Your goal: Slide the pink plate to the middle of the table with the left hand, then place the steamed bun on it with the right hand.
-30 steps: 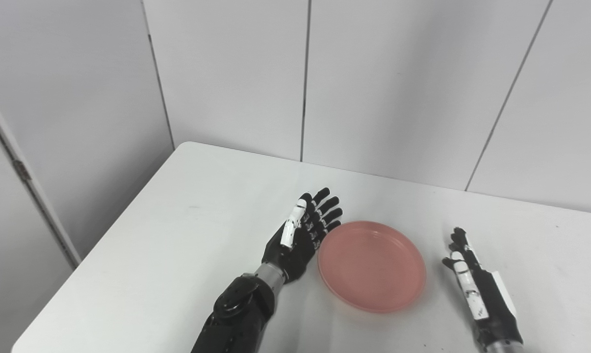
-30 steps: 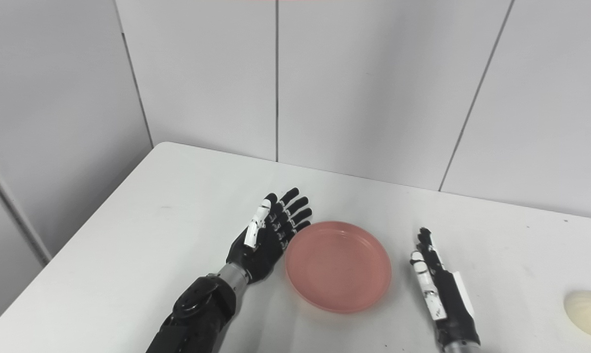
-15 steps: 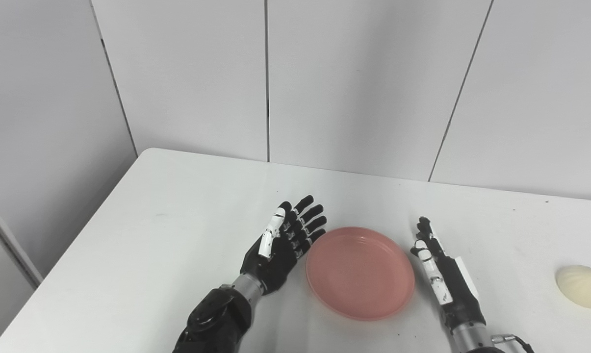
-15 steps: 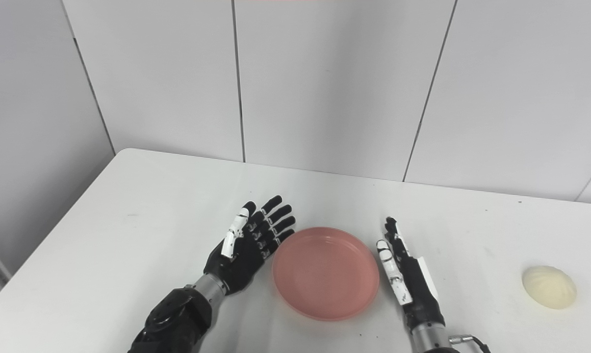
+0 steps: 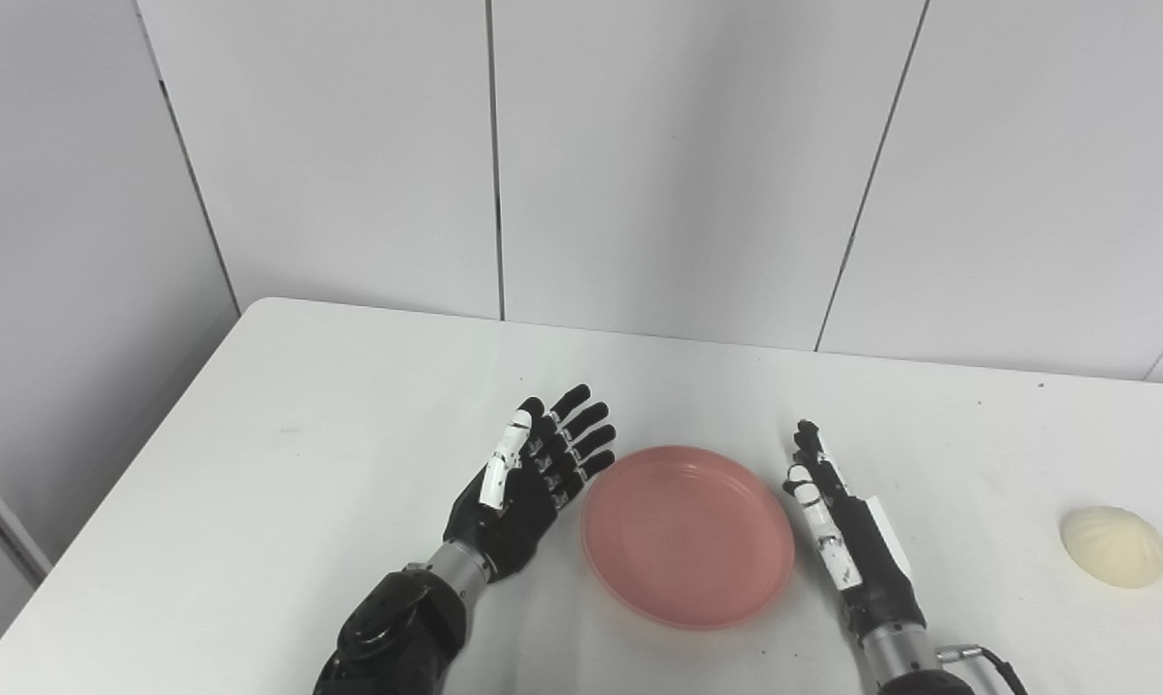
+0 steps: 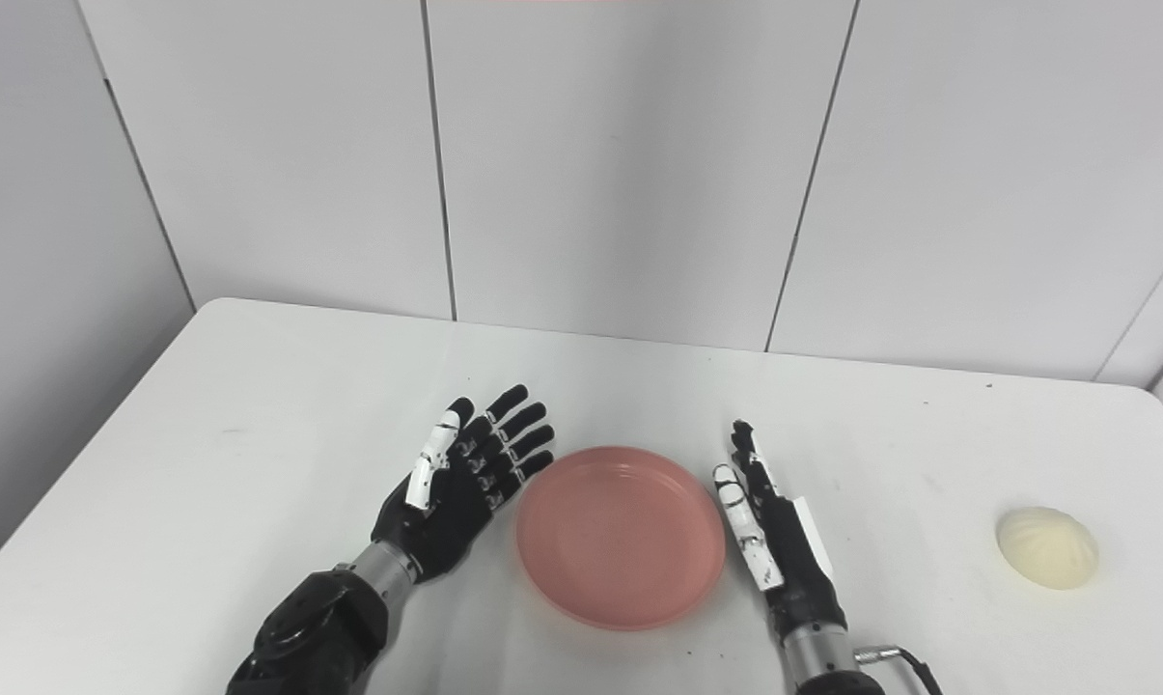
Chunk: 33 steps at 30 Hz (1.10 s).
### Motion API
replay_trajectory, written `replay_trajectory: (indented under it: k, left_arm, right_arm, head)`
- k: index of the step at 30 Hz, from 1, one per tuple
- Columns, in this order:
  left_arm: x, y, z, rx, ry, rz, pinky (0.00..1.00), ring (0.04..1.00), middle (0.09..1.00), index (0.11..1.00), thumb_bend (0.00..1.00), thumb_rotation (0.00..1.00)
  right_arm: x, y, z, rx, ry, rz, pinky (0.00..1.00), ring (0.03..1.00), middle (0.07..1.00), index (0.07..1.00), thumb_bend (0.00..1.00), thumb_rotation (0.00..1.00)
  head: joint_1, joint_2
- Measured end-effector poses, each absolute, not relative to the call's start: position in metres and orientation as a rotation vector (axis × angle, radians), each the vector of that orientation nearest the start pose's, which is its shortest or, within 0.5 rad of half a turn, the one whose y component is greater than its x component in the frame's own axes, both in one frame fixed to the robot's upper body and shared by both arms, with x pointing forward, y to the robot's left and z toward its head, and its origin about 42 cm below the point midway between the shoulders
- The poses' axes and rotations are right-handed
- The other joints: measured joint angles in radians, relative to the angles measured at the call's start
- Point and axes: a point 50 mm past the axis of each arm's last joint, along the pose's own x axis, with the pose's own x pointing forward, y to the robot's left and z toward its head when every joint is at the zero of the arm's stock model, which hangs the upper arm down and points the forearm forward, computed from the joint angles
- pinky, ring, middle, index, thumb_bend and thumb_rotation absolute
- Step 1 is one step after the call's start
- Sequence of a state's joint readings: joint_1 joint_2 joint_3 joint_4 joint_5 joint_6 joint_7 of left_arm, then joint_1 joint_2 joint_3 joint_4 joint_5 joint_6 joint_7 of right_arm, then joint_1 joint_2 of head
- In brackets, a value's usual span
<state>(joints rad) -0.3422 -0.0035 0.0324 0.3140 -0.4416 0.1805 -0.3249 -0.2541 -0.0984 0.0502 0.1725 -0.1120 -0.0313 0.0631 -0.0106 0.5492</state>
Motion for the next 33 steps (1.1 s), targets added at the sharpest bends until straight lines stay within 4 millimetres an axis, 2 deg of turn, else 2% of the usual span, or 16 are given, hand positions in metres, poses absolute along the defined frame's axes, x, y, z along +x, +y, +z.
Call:
replay_trajectory:
  k: [3,5,10,14,16,19,22,24,28,30,31,33]
  left_arm:
    - [0.388,0.171,0.115,-0.447,0.096,-0.412,0.93,0.919,0.923,0.913,0.44,1.00]
    - [0.389,0.175,0.114,-0.429,0.086,-0.406,0.92,0.917,0.921,0.912,0.44,1.00]
    - [0.389,0.181,0.112,-0.410,0.060,-0.392,0.92,0.911,0.917,0.910,0.45,1.00]
    - [0.390,0.184,0.110,-0.405,0.047,-0.391,0.91,0.903,0.911,0.905,0.46,1.00]
    - [0.390,0.185,0.109,-0.403,0.039,-0.386,0.90,0.901,0.911,0.905,0.46,1.00]
    - [0.393,0.187,0.108,-0.398,0.034,-0.385,0.90,0.900,0.911,0.906,0.46,1.00]
    - [0.397,0.193,0.108,-0.385,0.028,-0.381,0.89,0.894,0.903,0.894,0.47,1.00]
    - [0.400,0.199,0.108,-0.373,0.025,-0.381,0.89,0.894,0.904,0.895,0.47,1.00]
    - [0.403,0.204,0.107,-0.363,0.024,-0.382,0.89,0.891,0.902,0.896,0.48,1.00]
    - [0.405,0.204,0.106,-0.363,0.026,-0.388,0.87,0.883,0.895,0.889,0.48,1.00]
    - [0.406,0.204,0.106,-0.362,0.026,-0.390,0.87,0.878,0.891,0.883,0.49,1.00]
    - [0.408,0.204,0.105,-0.360,0.023,-0.388,0.86,0.872,0.885,0.875,0.50,1.00]
  right_arm:
    - [0.365,-0.207,0.130,-0.248,-0.115,0.134,0.96,0.985,0.989,0.992,0.31,1.00]
    - [0.364,-0.207,0.133,-0.261,-0.137,0.122,0.95,0.977,0.983,0.998,0.39,1.00]
    - [0.364,-0.209,0.134,-0.283,-0.148,0.090,0.97,0.984,0.988,1.000,0.42,1.00]
    - [0.365,-0.214,0.137,-0.282,-0.179,0.062,0.93,0.953,0.964,0.982,0.53,1.00]
    - [0.368,-0.219,0.139,-0.292,-0.211,0.036,0.93,0.947,0.958,0.974,0.55,1.00]
    - [0.375,-0.230,0.142,-0.327,-0.230,0.000,0.92,0.935,0.956,0.970,0.56,1.00]
    - [0.378,-0.240,0.145,-0.377,-0.256,-0.031,0.88,0.872,0.944,0.971,0.58,1.00]
    - [0.378,-0.248,0.148,-0.402,-0.261,-0.044,0.87,0.883,0.956,0.980,0.56,1.00]
    - [0.379,-0.261,0.163,-0.424,-0.308,-0.069,0.84,0.907,0.971,0.984,0.53,0.94]
    - [0.378,-0.266,0.173,-0.467,-0.340,-0.080,0.82,0.872,0.952,0.974,0.51,0.94]
    - [0.378,-0.267,0.178,-0.491,-0.354,-0.083,0.81,0.875,0.946,0.964,0.51,0.88]
    - [0.376,-0.271,0.188,-0.541,-0.376,-0.095,0.80,0.876,0.938,0.952,0.53,0.86]
  head:
    - [-0.012,-0.003]
    - [-0.041,-0.009]
    - [-0.069,-0.014]
    - [-0.118,-0.021]
    - [-0.118,-0.021]
    - [-0.153,-0.031]
    - [-0.178,-0.035]
    - [-0.204,-0.038]
    - [-0.233,-0.044]
    - [-0.242,-0.046]
    - [-0.256,-0.049]
    - [-0.267,-0.052]
